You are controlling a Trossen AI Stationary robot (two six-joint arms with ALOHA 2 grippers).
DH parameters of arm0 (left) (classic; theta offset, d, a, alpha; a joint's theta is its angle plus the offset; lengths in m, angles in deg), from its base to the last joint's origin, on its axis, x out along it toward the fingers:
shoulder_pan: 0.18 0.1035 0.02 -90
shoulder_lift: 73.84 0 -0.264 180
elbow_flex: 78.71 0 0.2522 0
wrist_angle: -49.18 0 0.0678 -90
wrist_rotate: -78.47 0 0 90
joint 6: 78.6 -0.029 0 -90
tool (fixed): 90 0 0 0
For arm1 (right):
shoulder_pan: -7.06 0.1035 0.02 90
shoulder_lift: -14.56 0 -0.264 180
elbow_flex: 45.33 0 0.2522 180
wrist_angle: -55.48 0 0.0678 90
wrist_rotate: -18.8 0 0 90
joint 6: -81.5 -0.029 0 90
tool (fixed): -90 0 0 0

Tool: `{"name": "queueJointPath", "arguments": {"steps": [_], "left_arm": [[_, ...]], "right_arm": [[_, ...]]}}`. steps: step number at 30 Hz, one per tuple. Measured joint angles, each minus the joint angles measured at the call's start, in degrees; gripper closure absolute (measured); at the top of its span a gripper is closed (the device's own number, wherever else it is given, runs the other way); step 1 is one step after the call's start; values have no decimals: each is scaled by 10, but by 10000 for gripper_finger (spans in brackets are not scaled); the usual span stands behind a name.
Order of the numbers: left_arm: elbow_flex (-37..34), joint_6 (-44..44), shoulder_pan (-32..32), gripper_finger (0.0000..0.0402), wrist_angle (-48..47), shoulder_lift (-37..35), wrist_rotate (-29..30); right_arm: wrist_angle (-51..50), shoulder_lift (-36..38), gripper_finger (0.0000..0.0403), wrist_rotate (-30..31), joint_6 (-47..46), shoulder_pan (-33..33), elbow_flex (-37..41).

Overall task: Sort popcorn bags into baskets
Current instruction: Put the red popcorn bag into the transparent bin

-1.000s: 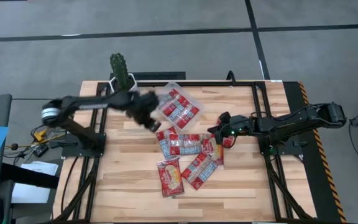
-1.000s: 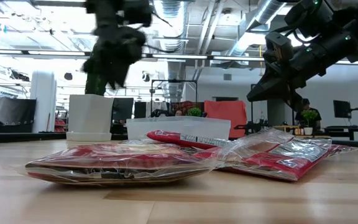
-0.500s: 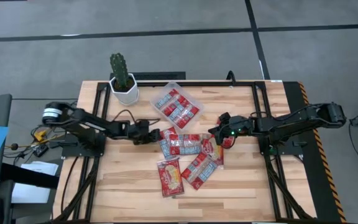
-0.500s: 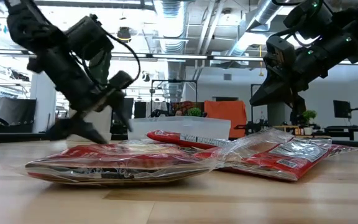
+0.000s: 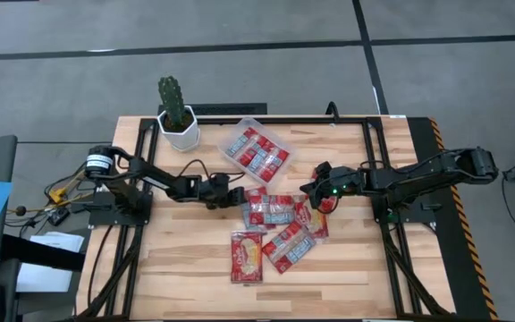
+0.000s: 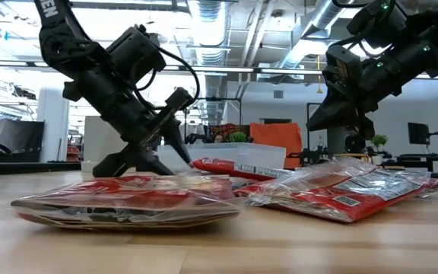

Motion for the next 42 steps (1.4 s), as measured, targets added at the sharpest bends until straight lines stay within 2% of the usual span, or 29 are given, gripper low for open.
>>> {"name": "queueJointPath", "arguments": {"steps": [2,3,7,11,20,25,34,42], "left_arm": [[0,-2,0,367,-1,0,15],[0,-2,0,382,-1,0,21],[0,4,4,396,0,0,17],[4,-18,3,400,-19,-37,6],[56,-83,2,401,-198,-174,9],[87,-104,2,401,-255,-229,14],[178,-189,15,401,-372,-256,11],[231,-230,32,401,-395,-255,-5]], "right_arm": [[0,0,356,0,4,0,0],[0,0,356,0,5,0,0],[0,0,356,0,5,0,0],[0,0,356,0,6,0,0],[3,0,356,0,8,0,0],[5,0,356,0,7,0,0],[6,0,356,0,7,0,0],[9,0,356,0,10,0,0]]}}
